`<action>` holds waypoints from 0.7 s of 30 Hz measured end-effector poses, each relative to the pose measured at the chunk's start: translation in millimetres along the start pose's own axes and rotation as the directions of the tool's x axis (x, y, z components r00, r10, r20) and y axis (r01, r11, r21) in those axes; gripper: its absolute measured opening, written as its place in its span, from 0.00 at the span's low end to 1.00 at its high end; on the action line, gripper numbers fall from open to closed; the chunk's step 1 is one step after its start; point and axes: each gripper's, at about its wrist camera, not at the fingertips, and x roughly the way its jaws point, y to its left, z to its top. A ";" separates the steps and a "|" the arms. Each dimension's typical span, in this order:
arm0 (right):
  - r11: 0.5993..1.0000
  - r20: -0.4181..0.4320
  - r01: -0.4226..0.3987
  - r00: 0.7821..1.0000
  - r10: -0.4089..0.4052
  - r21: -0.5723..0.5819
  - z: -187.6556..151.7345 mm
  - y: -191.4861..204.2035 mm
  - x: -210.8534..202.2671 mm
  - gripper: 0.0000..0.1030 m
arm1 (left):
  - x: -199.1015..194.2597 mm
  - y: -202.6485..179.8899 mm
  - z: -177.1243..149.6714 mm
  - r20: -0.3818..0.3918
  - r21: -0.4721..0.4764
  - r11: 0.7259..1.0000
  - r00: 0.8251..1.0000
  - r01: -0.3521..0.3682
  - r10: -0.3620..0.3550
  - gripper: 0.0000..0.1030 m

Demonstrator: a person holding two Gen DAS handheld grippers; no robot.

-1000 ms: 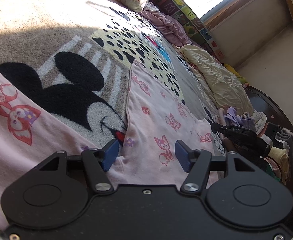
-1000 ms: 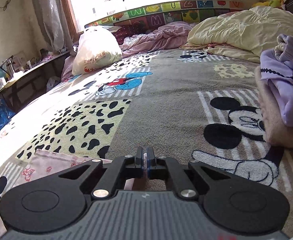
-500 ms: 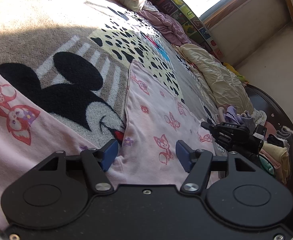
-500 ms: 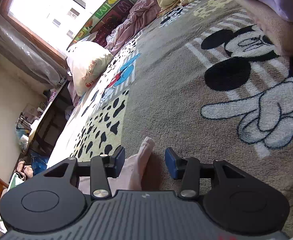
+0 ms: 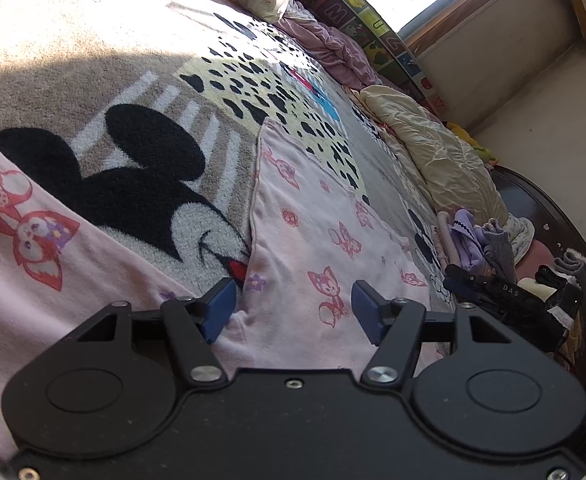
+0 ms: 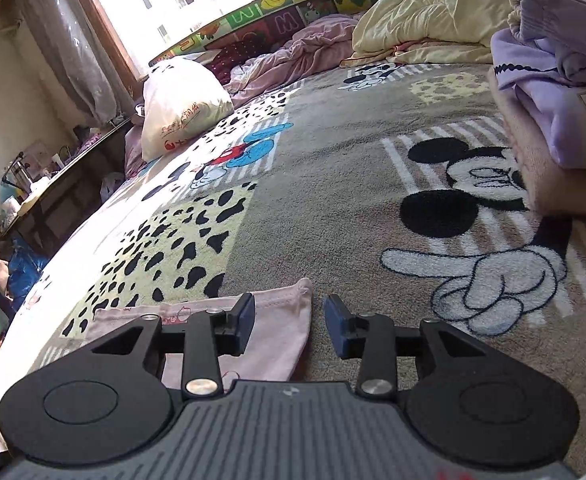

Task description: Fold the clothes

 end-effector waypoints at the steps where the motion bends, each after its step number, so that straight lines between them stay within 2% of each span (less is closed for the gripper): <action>1: 0.999 -0.004 -0.023 1.000 0.023 -0.025 -9.4 5.3 -12.2 0.39 | -0.1 -0.2 -0.2 0.000 0.001 1.000 1.000 0.000 0.000 0.62; 5: 0.980 -0.032 -0.073 0.997 0.068 -0.186 -52.9 30.4 -50.2 0.34 | 0.2 -1.6 -1.5 0.002 0.014 1.000 1.000 -0.005 0.005 0.62; 7: 0.961 -0.088 0.000 0.996 -0.025 -0.277 -72.3 37.2 -55.8 0.31 | 0.5 -2.5 -2.4 0.003 0.023 1.000 1.000 -0.009 0.009 0.62; 9: 0.925 -0.139 0.082 0.980 -0.142 -0.371 -91.2 42.9 -59.4 0.30 | 0.9 -4.0 -3.1 0.004 0.032 0.999 1.000 -0.014 0.014 0.62; 12: 0.933 -0.140 0.106 0.977 -0.163 -0.345 -90.7 43.2 -76.8 0.30 | 1.7 -5.9 -4.1 0.006 0.048 0.999 1.000 -0.023 0.023 0.63; 17: 0.936 -0.056 0.057 0.995 -0.081 -0.347 -87.2 56.2 -94.8 0.30 | 1.1 -9.9 -6.0 0.013 0.080 0.996 0.999 -0.034 0.033 0.64; 18: 0.925 -0.072 0.072 0.992 -0.107 -0.374 -88.9 59.3 -91.1 0.30 | -0.9 -11.9 -6.0 0.019 0.087 0.996 0.999 -0.033 0.031 0.64; 19: 0.902 -0.108 0.112 0.979 -0.172 -0.416 -92.9 61.7 -83.5 0.30 | -3.0 -13.9 -6.1 0.025 0.093 0.995 0.999 -0.032 0.030 0.64; 21: 0.900 -0.101 0.141 0.975 -0.199 -0.412 -99.4 59.8 -87.5 0.30 | -7.1 -17.8 -6.2 0.036 0.107 0.994 0.999 -0.030 0.026 0.64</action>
